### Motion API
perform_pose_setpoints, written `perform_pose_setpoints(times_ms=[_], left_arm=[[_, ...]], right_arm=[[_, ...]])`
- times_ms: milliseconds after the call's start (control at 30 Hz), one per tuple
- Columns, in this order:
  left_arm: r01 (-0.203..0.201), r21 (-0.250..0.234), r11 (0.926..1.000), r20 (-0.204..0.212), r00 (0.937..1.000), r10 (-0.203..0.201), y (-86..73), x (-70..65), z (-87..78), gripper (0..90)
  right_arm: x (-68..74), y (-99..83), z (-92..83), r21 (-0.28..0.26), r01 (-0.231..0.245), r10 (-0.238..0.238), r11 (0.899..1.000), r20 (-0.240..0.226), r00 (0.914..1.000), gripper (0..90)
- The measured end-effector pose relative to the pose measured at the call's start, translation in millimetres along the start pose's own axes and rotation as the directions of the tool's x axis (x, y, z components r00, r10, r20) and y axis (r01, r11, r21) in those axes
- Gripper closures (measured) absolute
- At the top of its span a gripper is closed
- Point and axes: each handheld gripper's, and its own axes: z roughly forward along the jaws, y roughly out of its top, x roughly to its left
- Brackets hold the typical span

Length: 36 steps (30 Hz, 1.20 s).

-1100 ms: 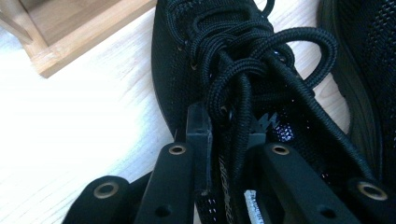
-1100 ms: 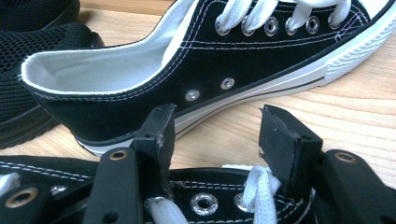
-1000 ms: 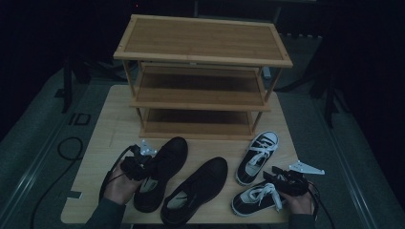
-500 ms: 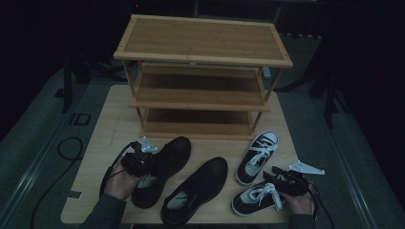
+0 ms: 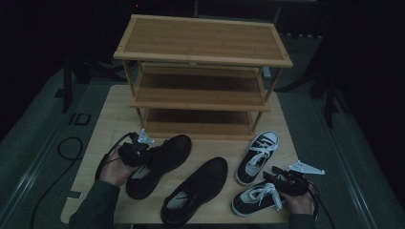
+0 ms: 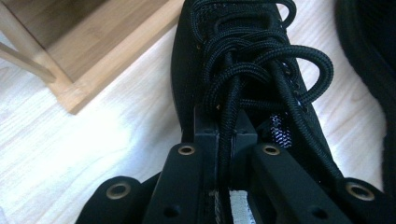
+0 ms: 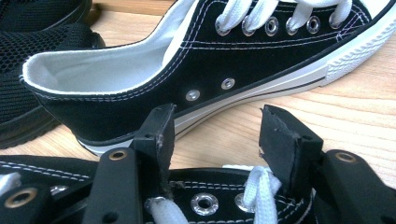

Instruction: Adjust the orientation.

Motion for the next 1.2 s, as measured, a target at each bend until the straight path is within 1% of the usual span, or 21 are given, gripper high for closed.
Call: perform_pose_setpoints(times_ms=[133, 167, 233, 300, 400, 467, 600, 633, 700, 733, 800, 833, 900, 933, 967, 1100, 1167, 1200], left_arm=[[0.017, -0.004, 0.9998, -0.011, 0.9998, -0.017, -2.0, 9.0, 0.4, 86.3], [0.017, -0.004, 0.9998, -0.011, 0.9998, -0.017, -2.0, 9.0, 0.4, 86.3], [0.025, -0.012, 0.9996, -0.004, 0.9997, -0.025, -5.2, 15.8, -0.2, 86.2], [0.027, -0.013, 0.9996, -0.006, 0.9996, -0.027, -6.9, 19.1, -0.8, 86.2], [0.039, -0.016, 0.9991, -0.008, 0.9992, -0.039, -9.0, 22.9, -1.4, 86.0], [0.050, -0.020, 0.9985, 0.003, 0.9987, -0.050, -10.4, 25.3, -1.8, 85.9], [0.054, -0.018, 0.9984, 0.013, 0.9985, -0.054, -10.6, 25.4, -1.3, 84.9], [0.059, -0.010, 0.9982, 0.026, 0.9979, -0.059, -10.4, 25.3, -1.4, 83.1], [0.072, -0.005, 0.9974, 0.055, 0.9959, -0.072, -10.9, 26.3, -2.5, 74.3], [0.081, -0.005, 0.9967, 0.067, 0.9945, -0.080, -11.4, 26.8, -4.0, 71.6], [0.086, -0.007, 0.9962, 0.070, 0.9939, -0.086, -12.0, 27.0, -5.7, 66.8], [0.093, -0.007, 0.9956, 0.071, 0.9931, -0.093, -13.2, 26.9, -9.3, 66.8], [0.093, -0.006, 0.9956, 0.071, 0.9932, -0.092, -14.5, 25.8, -13.7, 62.6], [0.093, -0.006, 0.9956, 0.071, 0.9932, -0.092, -14.5, 25.8, -13.7, 61.7], [0.093, -0.006, 0.9956, 0.067, 0.9934, -0.093, -15.6, 24.8, -17.5, 61.7], [0.101, -0.021, 0.9946, 0.066, 0.9928, -0.100, -18.9, 23.6, -26.2, 59.2], [0.112, -0.041, 0.9928, 0.072, 0.9914, -0.109, -21.5, 23.1, -31.6, 58.9], [0.112, -0.041, 0.9928, 0.072, 0.9914, -0.109, -21.5, 23.1, -31.6, 58.1]], right_arm=[[0.1, 0.0, 0.0, 0.000, 0.001, -0.001, 1.000, 0.001, 1.0000, 45.1], [0.1, 0.0, 0.0, 0.000, 0.001, -0.001, 1.000, 0.001, 1.0000, 45.1], [-0.1, 0.0, 0.0, 0.000, 0.000, 0.000, 1.000, 0.000, 1.0000, 45.1], [0.0, 0.0, 0.0, 0.000, 0.001, -0.001, 1.000, 0.000, 1.0000, 45.1], [0.0, -0.1, 0.0, 0.000, 0.001, -0.001, 1.000, 0.000, 1.0000, 45.2], [-0.2, 0.0, 0.0, 0.000, 0.000, 0.000, 1.000, -0.001, 1.0000, 45.2], [-0.7, 0.1, 0.1, 0.000, -0.002, 0.002, 1.000, -0.004, 1.0000, 45.2], [-0.7, 0.1, 0.1, 0.000, -0.002, 0.002, 1.000, -0.004, 1.0000, 45.2], [-0.3, 0.0, 0.0, 0.000, -0.001, 0.001, 1.000, -0.002, 1.0000, 45.1], [-0.1, -0.1, 0.0, -0.001, 0.000, 0.000, 1.000, -0.001, 1.0000, 45.1], [0.1, -0.2, 0.0, -0.001, 0.001, -0.001, 1.000, 0.000, 1.0000, 45.1], [0.4, -0.3, 0.0, -0.003, 0.004, -0.004, 1.000, 0.001, 1.0000, 45.1], [0.4, -0.2, 0.0, -0.002, 0.005, -0.005, 1.000, 0.001, 1.0000, 45.0], [0.4, -0.2, 0.0, -0.002, 0.005, -0.005, 1.000, 0.001, 1.0000, 45.0], [0.1, -0.2, 0.0, -0.002, 0.004, -0.004, 1.000, 0.000, 1.0000, 45.0], [-0.2, -0.1, 0.0, -0.001, 0.001, -0.001, 1.000, -0.002, 1.0000, 45.1], [0.1, -0.2, 0.0, -0.001, 0.002, -0.002, 1.000, -0.001, 1.0000, 45.1], [0.1, -0.2, 0.0, -0.001, 0.002, -0.002, 1.000, -0.001, 1.0000, 45.1]])
